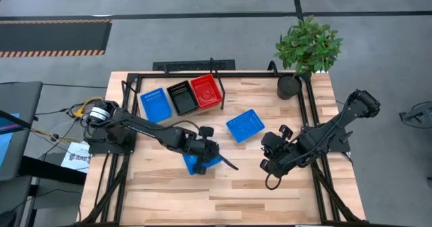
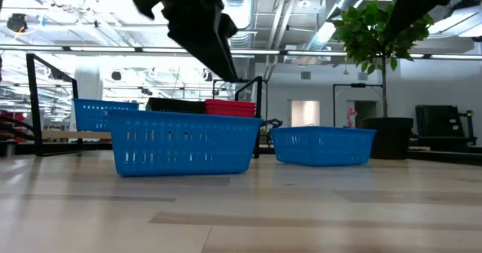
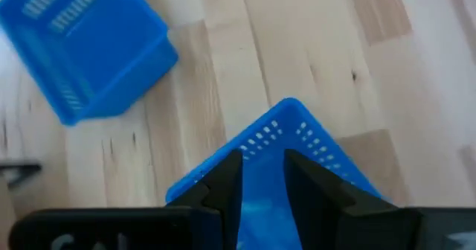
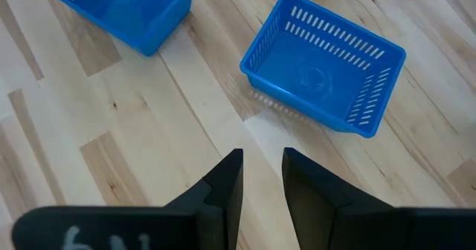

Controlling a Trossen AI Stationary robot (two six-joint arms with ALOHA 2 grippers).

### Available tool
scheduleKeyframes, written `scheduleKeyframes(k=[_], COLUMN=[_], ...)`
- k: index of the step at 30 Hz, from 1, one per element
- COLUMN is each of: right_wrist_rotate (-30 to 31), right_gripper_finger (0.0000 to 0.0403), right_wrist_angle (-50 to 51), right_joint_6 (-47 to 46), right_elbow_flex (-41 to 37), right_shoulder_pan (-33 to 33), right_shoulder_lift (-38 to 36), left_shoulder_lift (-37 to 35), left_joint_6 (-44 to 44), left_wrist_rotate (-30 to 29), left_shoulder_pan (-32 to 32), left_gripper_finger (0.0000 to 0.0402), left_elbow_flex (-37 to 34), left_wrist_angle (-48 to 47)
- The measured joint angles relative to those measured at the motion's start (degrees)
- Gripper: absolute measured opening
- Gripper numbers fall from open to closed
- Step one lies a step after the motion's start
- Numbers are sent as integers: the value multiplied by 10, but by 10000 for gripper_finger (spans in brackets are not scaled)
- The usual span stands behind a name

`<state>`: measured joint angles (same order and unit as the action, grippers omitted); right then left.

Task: Stack baskets on shelf by color
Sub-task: Stack the left blue bin on top of the blue bin on the shelf

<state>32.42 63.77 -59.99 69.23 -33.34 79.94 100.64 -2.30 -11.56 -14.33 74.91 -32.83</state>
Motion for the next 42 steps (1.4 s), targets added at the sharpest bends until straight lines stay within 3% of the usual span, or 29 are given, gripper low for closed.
scheduleKeyframes(k=[8, 15, 21, 25, 30, 37, 42], right_wrist_rotate=[0, 0, 0, 0, 0, 4, 4], right_gripper_finger=[118, 118, 118, 118, 118, 118, 118], right_wrist_angle=[0, 0, 0, 0, 0, 0, 0], right_joint_6=[0, 0, 0, 0, 3, 3, 3], right_elbow_flex=[0, 0, 0, 0, 0, 0, 0], right_shoulder_pan=[0, 0, 0, 0, 0, 1, 1], right_shoulder_lift=[0, 0, 0, 0, 0, 0, 0], left_shoulder_lift=[0, 0, 0, -12, -12, -12, -12], left_joint_6=[-215, -331, -301, -238, -166, -166, -180], left_wrist_rotate=[68, 78, 79, 125, 95, 6, 29], left_shoulder_pan=[51, 65, 62, 30, -48, -120, -114], left_gripper_finger=[112, 156, 175, 170, 161, 173, 182], left_elbow_flex=[2, 2, 3, 3, 3, -3, -36], left_wrist_angle=[-12, 5, -9, -154, -258, -235, -194])
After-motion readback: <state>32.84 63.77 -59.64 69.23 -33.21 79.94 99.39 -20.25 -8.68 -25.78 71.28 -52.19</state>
